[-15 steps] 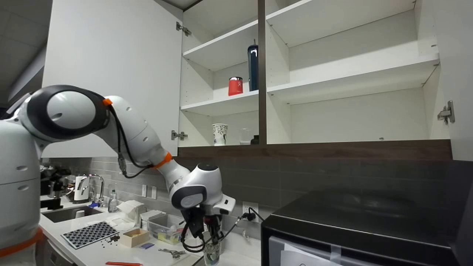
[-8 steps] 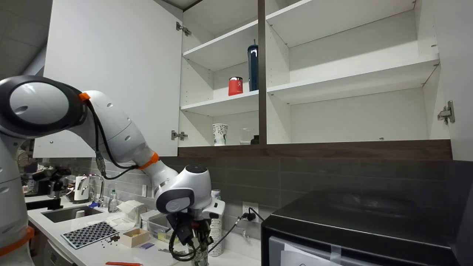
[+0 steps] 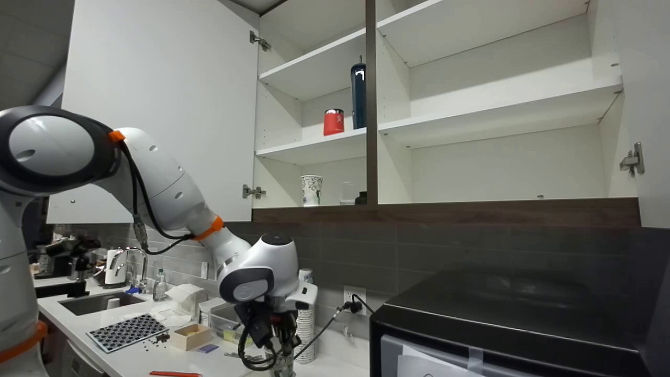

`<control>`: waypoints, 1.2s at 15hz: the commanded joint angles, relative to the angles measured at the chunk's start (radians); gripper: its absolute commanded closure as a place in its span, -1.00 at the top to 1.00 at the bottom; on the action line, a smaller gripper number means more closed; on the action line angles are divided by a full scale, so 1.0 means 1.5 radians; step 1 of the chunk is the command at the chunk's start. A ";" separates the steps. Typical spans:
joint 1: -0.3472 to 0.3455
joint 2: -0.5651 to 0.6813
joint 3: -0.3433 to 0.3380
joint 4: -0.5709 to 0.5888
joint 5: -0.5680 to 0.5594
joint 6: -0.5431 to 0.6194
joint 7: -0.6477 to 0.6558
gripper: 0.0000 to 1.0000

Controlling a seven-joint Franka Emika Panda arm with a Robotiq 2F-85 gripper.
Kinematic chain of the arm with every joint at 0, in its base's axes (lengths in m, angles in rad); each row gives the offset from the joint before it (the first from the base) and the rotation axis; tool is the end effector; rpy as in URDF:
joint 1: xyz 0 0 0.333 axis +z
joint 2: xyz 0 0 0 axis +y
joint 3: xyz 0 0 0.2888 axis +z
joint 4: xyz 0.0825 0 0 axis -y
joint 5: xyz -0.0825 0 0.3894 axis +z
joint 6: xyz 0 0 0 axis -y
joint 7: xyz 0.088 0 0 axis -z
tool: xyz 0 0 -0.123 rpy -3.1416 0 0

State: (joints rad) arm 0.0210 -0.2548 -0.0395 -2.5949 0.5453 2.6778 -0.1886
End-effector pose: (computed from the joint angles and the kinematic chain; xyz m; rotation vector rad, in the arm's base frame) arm 0.4653 -0.0203 0.3321 -2.7742 0.3915 -0.5085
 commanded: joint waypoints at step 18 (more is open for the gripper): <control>0.026 0.110 0.004 0.060 -0.016 0.004 0.022 -0.98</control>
State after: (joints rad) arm 0.0671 -0.1149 -0.0371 -2.5245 0.5416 2.6809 -0.1780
